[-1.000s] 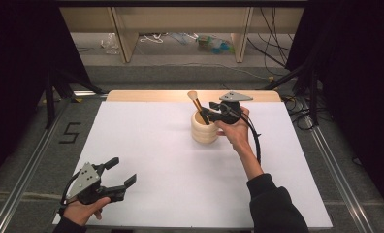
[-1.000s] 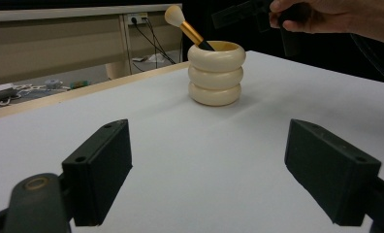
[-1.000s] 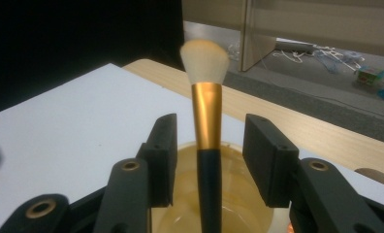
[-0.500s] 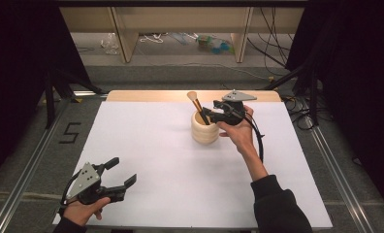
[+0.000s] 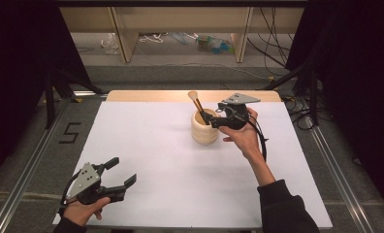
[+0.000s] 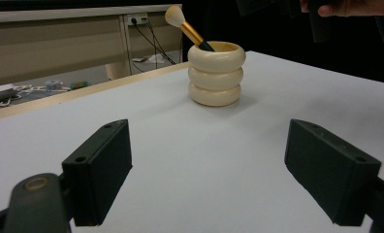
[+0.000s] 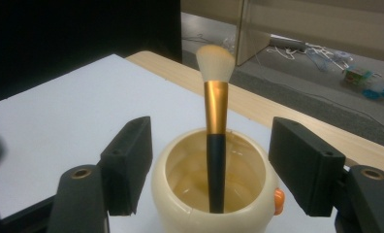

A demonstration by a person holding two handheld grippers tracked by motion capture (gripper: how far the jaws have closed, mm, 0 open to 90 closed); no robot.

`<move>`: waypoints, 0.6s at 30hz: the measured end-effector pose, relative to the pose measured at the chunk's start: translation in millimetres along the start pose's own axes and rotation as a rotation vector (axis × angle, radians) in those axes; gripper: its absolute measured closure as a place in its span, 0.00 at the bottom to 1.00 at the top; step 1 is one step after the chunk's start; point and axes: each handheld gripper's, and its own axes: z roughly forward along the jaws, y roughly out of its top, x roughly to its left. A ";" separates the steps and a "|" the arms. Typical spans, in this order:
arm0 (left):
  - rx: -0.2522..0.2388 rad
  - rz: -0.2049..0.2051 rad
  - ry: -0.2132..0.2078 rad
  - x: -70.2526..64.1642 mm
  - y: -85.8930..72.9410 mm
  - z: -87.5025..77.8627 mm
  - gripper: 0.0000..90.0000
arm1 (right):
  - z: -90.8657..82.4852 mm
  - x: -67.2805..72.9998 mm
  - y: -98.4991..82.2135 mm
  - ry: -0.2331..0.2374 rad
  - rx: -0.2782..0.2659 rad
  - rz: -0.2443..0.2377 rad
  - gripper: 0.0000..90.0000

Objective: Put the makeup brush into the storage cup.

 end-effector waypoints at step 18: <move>0.000 0.001 0.001 0.0 0.1 -0.2 0.19 | -18.0 3.8 -6.1 0.003 0.011 -0.009 0.33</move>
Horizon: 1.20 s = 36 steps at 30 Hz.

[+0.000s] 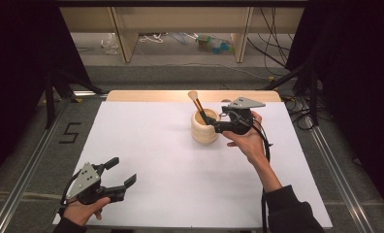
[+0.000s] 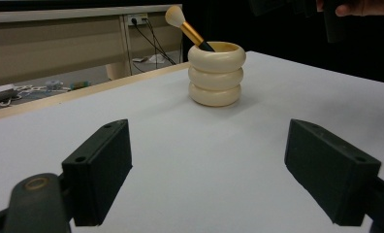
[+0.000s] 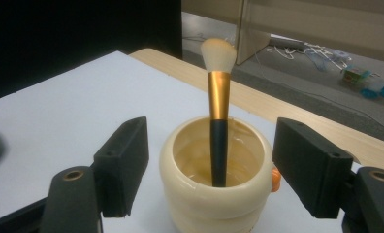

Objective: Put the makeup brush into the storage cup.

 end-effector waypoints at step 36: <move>0.000 0.001 0.001 -0.1 0.1 0.0 0.19 | -25.1 13.2 -13.7 -0.003 -0.012 0.008 0.27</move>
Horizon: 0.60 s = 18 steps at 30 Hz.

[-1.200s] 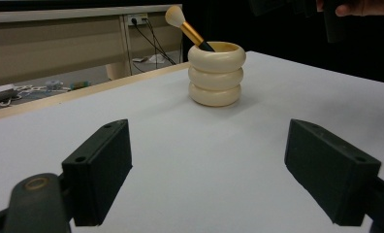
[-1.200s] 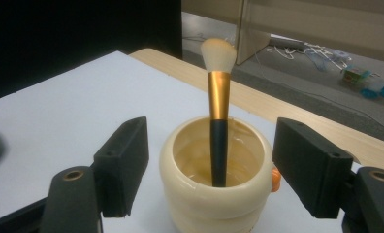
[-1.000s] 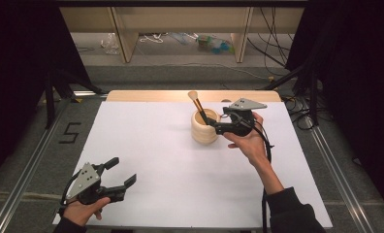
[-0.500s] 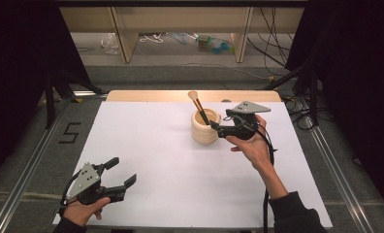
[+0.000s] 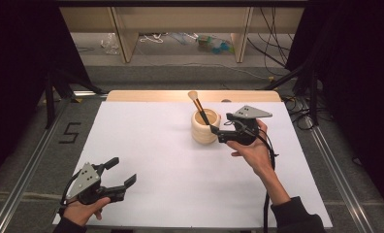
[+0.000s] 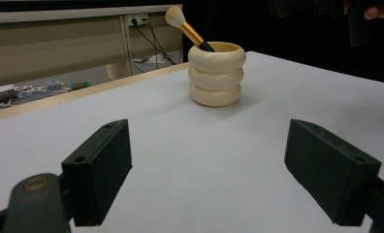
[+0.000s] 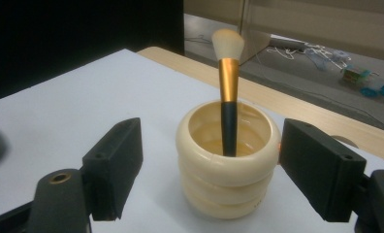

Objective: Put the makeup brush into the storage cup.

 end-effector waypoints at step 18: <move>0.001 0.001 0.000 0.0 0.0 0.0 0.19 | -14.1 17.1 -15.3 0.027 -0.010 -0.007 0.27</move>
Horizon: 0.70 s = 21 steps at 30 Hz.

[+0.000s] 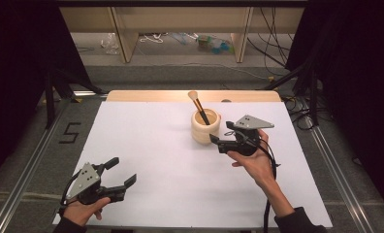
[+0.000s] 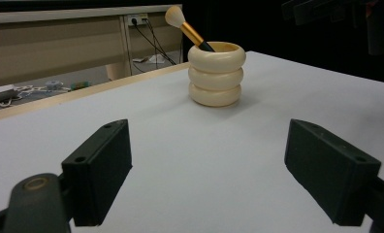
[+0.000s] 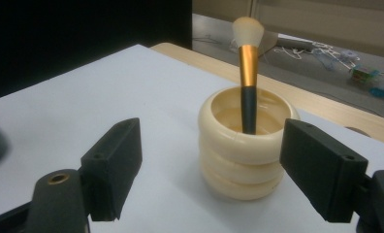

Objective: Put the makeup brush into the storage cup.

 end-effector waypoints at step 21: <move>0.001 0.001 0.000 0.0 -0.2 0.2 0.19 | -13.9 20.5 -20.7 0.047 0.045 -0.002 0.25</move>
